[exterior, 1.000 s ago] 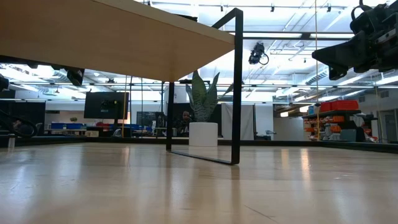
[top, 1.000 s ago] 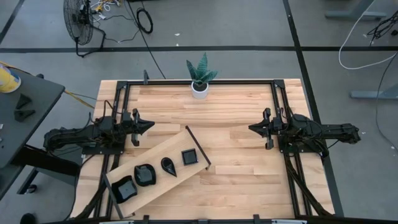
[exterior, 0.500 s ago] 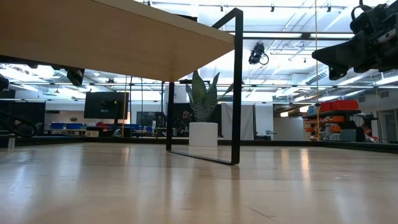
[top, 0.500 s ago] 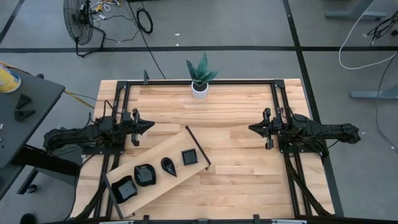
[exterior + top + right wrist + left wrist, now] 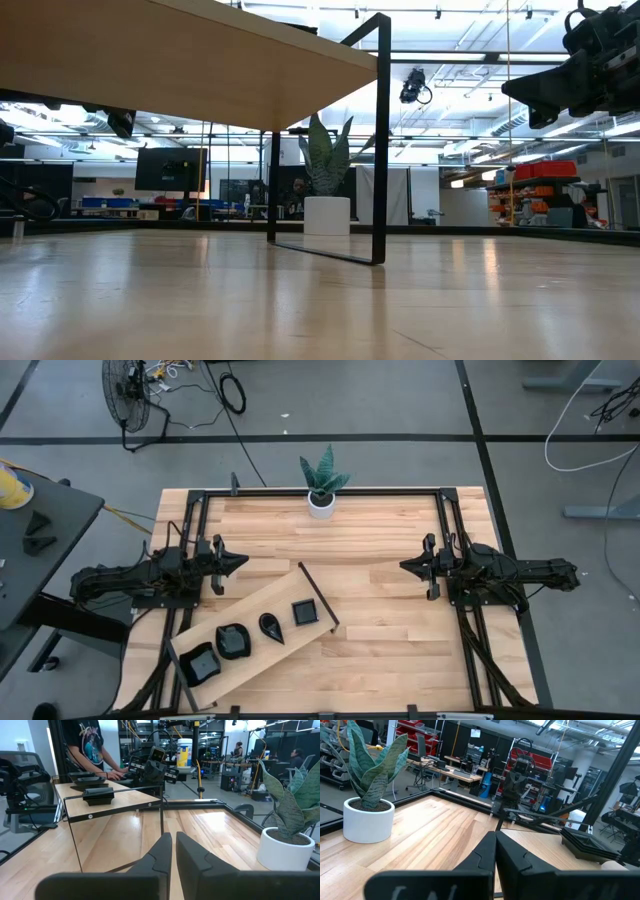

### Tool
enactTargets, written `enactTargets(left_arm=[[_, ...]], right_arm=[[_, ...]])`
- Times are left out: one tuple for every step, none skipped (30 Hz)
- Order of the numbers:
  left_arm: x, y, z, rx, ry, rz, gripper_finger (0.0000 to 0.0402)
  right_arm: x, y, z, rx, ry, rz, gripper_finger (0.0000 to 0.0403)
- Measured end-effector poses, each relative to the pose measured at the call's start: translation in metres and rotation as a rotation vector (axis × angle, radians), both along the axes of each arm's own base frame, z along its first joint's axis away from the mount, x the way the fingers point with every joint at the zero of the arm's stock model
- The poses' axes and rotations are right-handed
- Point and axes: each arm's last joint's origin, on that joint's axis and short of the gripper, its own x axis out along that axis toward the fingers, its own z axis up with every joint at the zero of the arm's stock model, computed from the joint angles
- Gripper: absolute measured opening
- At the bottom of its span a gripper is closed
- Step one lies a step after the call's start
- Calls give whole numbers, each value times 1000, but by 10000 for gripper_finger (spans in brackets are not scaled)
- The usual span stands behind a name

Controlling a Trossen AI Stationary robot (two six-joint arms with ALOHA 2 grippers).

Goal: Pick & Place Mini shaped plates
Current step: Return to Home Position

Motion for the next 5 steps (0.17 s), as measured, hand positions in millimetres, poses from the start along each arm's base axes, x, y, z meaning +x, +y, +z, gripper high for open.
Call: enactTargets(left_arm=[[0,0,0,0,-1,0,12],[0,0,0,0,-1,0,12],[0,0,0,0,0,0,12],[0,0,0,0,0,0,12],[0,0,0,0,0,0,12]], right_arm=[[0,0,0,0,0,0,31],[0,0,0,0,0,0,31],[0,0,0,0,0,0,31],[0,0,0,0,0,0,31],[0,0,0,0,0,0,31]])
